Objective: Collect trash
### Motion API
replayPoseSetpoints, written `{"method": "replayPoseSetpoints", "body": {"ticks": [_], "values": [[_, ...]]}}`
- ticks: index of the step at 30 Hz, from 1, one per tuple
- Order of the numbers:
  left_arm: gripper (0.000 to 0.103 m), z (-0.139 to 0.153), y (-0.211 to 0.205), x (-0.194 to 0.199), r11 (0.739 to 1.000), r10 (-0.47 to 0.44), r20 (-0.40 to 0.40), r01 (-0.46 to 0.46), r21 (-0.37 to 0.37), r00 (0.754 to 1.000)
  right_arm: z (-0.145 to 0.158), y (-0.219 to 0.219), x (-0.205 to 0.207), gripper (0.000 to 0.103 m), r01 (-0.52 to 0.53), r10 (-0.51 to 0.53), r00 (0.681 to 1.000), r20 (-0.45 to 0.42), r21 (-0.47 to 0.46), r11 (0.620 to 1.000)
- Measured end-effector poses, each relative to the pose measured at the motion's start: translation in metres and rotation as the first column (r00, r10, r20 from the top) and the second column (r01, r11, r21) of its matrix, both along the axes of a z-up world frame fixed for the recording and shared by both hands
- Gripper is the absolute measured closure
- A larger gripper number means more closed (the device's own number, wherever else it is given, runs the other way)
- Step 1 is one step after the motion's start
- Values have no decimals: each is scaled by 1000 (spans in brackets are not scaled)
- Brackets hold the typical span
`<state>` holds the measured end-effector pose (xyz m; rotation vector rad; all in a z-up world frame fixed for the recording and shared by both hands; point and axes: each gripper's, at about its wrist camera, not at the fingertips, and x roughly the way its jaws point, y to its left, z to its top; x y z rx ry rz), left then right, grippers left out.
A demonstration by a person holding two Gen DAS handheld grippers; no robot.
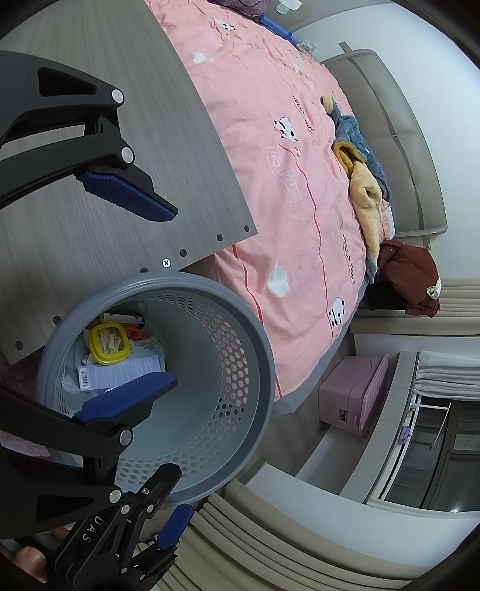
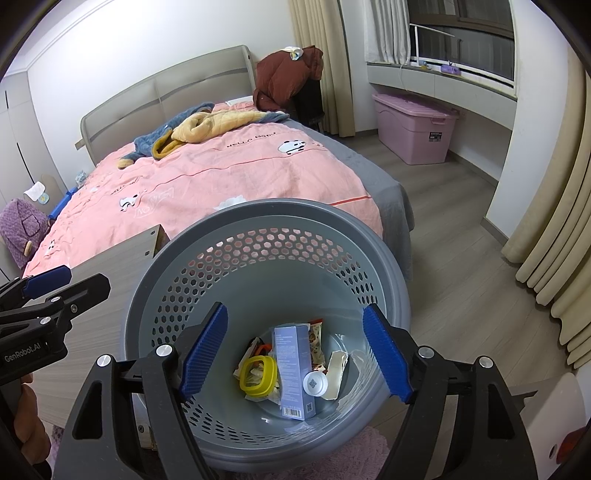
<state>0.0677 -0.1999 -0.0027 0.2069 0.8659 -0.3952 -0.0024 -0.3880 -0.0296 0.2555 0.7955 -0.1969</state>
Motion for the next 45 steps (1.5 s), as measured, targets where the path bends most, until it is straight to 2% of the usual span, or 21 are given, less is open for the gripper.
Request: {"method": "replayPoseSetpoints", "body": {"ticks": [19,45], "values": [[21,2,0,-3,1000,15,5,-15,27,1000,4,0,-2,29,4,-4,1000,5,0,1000],[21,6,1,-3,999,33,18,-34,22,999,7,4,-1,29,0,0,1000,6,-1,1000]]}}
